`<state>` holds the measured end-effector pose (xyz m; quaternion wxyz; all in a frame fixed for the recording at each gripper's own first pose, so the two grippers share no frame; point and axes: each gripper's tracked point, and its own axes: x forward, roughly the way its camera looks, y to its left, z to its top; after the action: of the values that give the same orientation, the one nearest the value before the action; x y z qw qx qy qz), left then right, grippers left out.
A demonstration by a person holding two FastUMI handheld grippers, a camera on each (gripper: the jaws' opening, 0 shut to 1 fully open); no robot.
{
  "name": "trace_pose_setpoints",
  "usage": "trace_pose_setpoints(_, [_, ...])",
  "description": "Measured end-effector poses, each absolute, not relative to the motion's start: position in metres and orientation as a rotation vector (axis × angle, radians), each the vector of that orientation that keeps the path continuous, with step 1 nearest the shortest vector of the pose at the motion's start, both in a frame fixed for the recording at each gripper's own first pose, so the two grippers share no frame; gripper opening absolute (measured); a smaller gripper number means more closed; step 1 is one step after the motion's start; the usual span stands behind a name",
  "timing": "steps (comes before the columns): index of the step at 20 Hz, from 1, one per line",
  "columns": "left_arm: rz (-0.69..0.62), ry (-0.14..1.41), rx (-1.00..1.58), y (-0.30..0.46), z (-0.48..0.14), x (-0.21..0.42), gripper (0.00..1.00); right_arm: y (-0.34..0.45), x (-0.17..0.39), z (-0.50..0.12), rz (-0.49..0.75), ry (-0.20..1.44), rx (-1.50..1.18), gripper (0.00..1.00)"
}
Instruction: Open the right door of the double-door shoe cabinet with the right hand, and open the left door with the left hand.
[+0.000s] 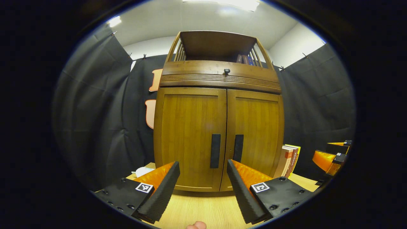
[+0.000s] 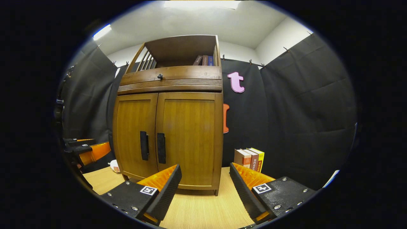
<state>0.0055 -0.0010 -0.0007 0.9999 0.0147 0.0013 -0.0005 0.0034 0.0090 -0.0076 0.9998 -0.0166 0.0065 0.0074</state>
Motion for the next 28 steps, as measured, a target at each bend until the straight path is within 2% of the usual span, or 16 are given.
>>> trace_pose_setpoints(1, [-0.001,0.003,0.031,0.000,-0.002,0.006,0.99,0.011,0.008,-0.005,0.024,0.006,-0.032,0.93])
trace_pose_setpoints(4, [0.007,0.002,0.036,0.003,-0.002,0.003,0.97,0.028,0.026,0.007,0.077,-0.021,-0.033,0.93])
trace_pose_setpoints(5, [0.011,0.002,0.036,0.005,-0.002,0.002,0.96,0.036,0.034,0.014,0.101,-0.039,-0.050,0.89])
trace_pose_setpoints(6, [0.016,0.004,0.034,0.007,-0.001,0.000,0.93,0.045,0.043,0.021,0.124,-0.056,-0.068,0.93])
trace_pose_setpoints(7, [0.019,0.005,0.030,0.009,-0.001,-0.001,0.96,0.055,0.052,0.024,0.152,-0.068,-0.071,0.93])
trace_pose_setpoints(8, [0.023,0.007,0.026,0.011,-0.003,-0.003,0.93,0.069,0.063,0.025,0.190,-0.069,-0.055,0.93])
trace_pose_setpoints(11, [0.042,0.002,0.027,0.018,0.000,-0.005,0.93,0.114,0.092,0.024,0.303,-0.054,0.020,0.93])
trace_pose_setpoints(13, [0.061,0.000,0.028,0.024,0.000,-0.008,0.96,0.135,0.119,0.022,0.344,-0.061,-0.001,0.97])
trace_pose_setpoints(15, [0.076,0.001,0.030,0.027,0.002,-0.009,0.93,0.154,0.144,0.014,0.373,-0.052,-0.023,0.97])
trace_pose_setpoints(16, [0.084,0.002,0.032,0.032,0.003,-0.010,0.96,0.163,0.156,0.009,0.386,-0.045,-0.018,0.94])
trace_pose_setpoints(22, [0.170,-0.009,0.022,0.064,0.006,-0.019,0.93,0.175,0.217,-0.038,0.350,0.061,-0.025,0.94])
trace_pose_setpoints(24, [0.198,-0.006,0.021,0.073,0.005,-0.022,0.93,0.180,0.228,-0.048,0.349,0.091,-0.017,0.98])
trace_pose_setpoints(26, [0.223,-0.011,0.028,0.085,0.006,-0.022,0.93,0.187,0.236,-0.055,0.345,0.097,-0.017,0.94])
trace_pose_setpoints(27, [0.233,-0.011,0.031,0.090,0.007,-0.020,0.93,0.189,0.238,-0.058,0.341,0.098,-0.018,0.96])
trace_pose_setpoints(28, [0.240,-0.012,0.033,0.094,0.007,-0.020,0.93,0.190,0.241,-0.061,0.334,0.102,-0.016,0.93])
